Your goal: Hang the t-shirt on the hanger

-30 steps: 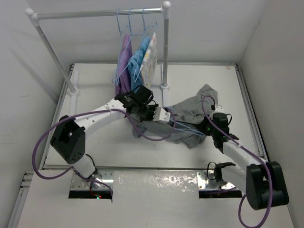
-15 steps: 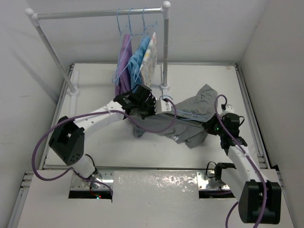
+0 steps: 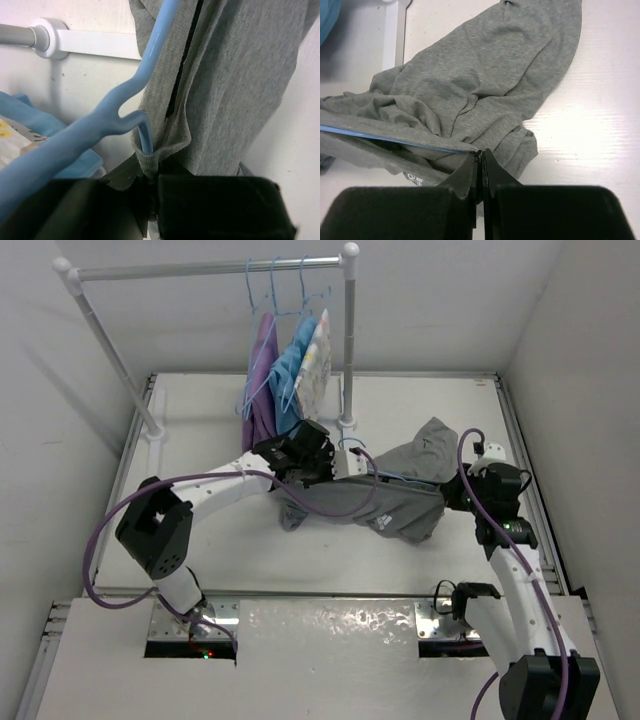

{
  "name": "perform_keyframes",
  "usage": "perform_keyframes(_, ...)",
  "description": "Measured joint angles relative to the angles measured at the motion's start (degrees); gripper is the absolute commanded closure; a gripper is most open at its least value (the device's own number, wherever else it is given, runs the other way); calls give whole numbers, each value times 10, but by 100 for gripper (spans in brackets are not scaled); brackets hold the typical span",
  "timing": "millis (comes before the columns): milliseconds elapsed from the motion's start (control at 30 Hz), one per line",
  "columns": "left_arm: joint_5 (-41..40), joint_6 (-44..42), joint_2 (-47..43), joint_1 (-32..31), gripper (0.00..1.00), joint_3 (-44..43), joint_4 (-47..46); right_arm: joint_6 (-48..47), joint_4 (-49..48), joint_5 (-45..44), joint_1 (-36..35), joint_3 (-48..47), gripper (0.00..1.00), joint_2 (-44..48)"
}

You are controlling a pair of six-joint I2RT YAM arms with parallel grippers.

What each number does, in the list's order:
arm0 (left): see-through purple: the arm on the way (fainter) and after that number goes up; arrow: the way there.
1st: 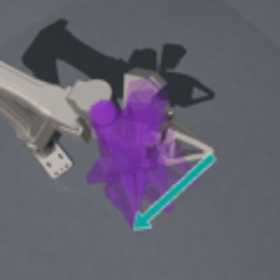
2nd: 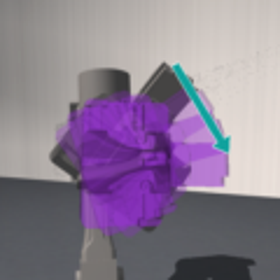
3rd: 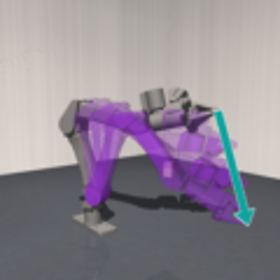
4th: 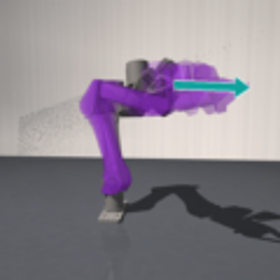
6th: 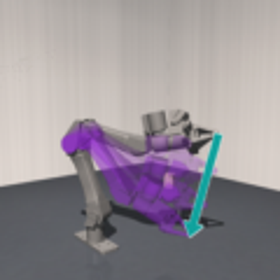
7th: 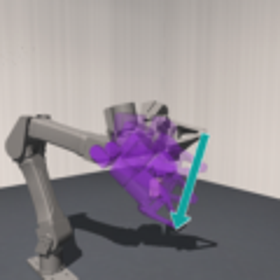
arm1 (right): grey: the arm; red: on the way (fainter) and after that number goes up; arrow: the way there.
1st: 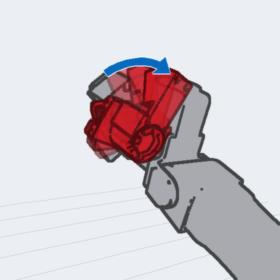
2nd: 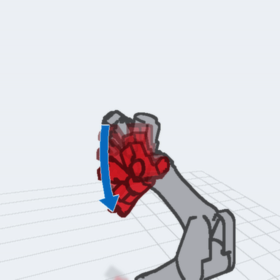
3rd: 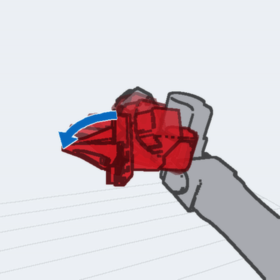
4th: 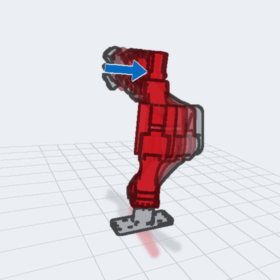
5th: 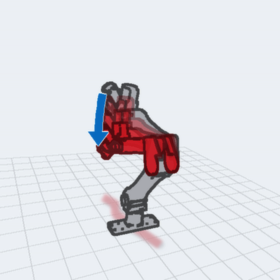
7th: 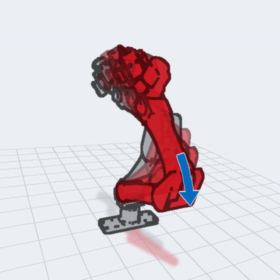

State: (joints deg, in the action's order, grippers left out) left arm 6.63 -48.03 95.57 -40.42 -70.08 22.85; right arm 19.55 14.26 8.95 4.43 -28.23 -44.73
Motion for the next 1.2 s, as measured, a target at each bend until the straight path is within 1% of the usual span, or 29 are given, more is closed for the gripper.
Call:
perform_keyframes(133, -33, -1, 15, -29, 100, -13, 3, -37, 25, 13, -1, -23, 100, 3)
perform_keyframes(200, -30, 1, 25, -39, 100, -33, 18, -56, 32, 34, -4, -40, 94, 2)
perform_keyframes(300, -8, 5, 30, -50, 100, -67, 38, -83, 34, 69, -13, -72, 89, -8)
perform_keyframes(367, 6, 6, 30, -57, 100, -89, 48, -95, 31, 94, -19, -87, 84, -13)
perform_keyframes(433, 24, 10, 30, -64, 100, -105, 59, -103, 23, 121, -28, -90, 63, -14)
perform_keyframes(467, 35, 12, 30, -66, 100, -113, 64, -106, 23, 139, -30, -90, 49, -14)
perform_keyframes(500, 44, 15, 30, -69, 100, -118, 69, -110, 26, 157, -33, -91, 21, -14)
perform_keyframes(533, 53, 16, 30, -69, 100, -122, 73, -110, 29, 168, -36, -91, 10, -13)
perform_keyframes(567, 60, 18, 31, -71, 100, -125, 77, -115, 32, 175, -38, -91, 7, -11)
perform_keyframes(633, 72, 20, 34, -72, 100, -131, 85, -124, 42, 186, -39, -91, 9, -1)
perform_keyframes(667, 78, 21, 37, -72, 100, -135, 88, -126, 46, 189, -39, -91, 12, 10)
perform_keyframes(700, 81, 22, 39, -72, 100, -137, 88, -129, 48, 195, -40, -91, 16, 21)
perform_keyframes(733, 84, 24, 43, -72, 100, -139, 89, -133, 48, 202, -43, -92, 27, 33)
perform_keyframes(800, 91, 25, 47, -72, 100, -141, 89, -142, 46, 220, -51, -94, 34, 47)
perform_keyframes(967, 116, 20, 50, -72, 100, -144, 105, -151, 37, 260, -75, -95, 34, 31)
perform_keyframes(1133, 130, 8, 50, -72, 100, -154, 116, -159, 28, 269, -104, -95, 31, -28)
perform_keyframes(1167, 131, 5, 50, -72, 100, -154, 118, -160, 24, 268, -108, -95, 36, -36)
perform_keyframes(1200, 134, 2, 50, -72, 100, -154, 122, -162, 19, 268, -113, -95, 42, -44)
